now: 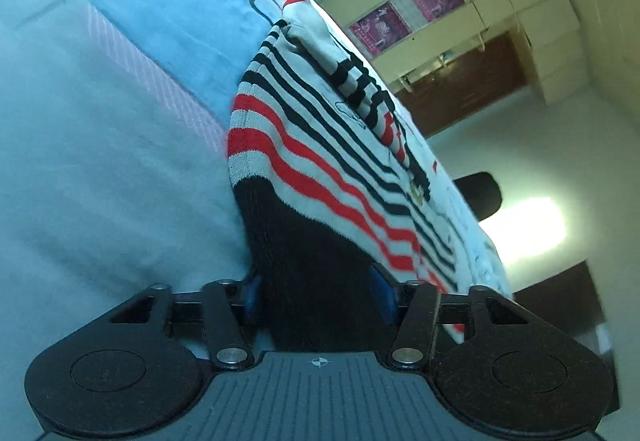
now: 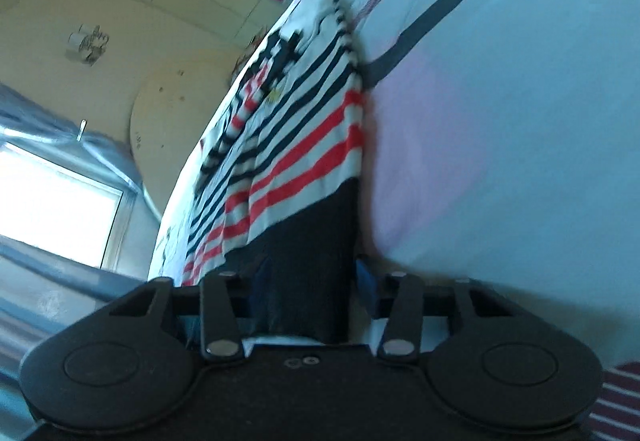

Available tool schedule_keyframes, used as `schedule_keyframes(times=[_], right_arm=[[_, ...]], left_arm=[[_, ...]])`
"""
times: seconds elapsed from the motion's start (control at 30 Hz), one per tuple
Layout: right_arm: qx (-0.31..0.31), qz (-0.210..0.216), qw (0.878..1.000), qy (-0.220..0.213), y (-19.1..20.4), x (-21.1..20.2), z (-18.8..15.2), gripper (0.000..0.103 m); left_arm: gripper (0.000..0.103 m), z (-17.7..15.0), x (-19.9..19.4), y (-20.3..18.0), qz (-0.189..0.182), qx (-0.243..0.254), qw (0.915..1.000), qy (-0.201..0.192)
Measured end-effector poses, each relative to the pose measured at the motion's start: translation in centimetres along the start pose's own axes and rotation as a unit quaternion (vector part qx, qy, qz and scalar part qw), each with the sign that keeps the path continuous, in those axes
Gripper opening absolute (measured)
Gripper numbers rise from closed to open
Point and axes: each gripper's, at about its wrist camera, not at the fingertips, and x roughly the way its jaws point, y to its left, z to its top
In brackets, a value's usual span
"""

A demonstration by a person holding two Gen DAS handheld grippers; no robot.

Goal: Fold small clothes
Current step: 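Grasp the side edge of the striped sweater with both grippers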

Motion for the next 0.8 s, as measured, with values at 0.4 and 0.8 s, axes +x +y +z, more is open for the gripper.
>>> schedule_keyframes(times=[0.4,0.8], right_arm=[[-0.065,0.017,0.997,-0.038,2.2,-1.4,-0.5,0.007],[-0.158,0.009,0.979,-0.128,8.4,-1.8,7.7,0.006]], left_arm=[[0.006,-0.5,-0.5,-0.6,-0.023,-0.013,0.9980,-0.057],[0.006,9.4,0.8,-5.5,-0.079,0.030,0.9896,-0.116]])
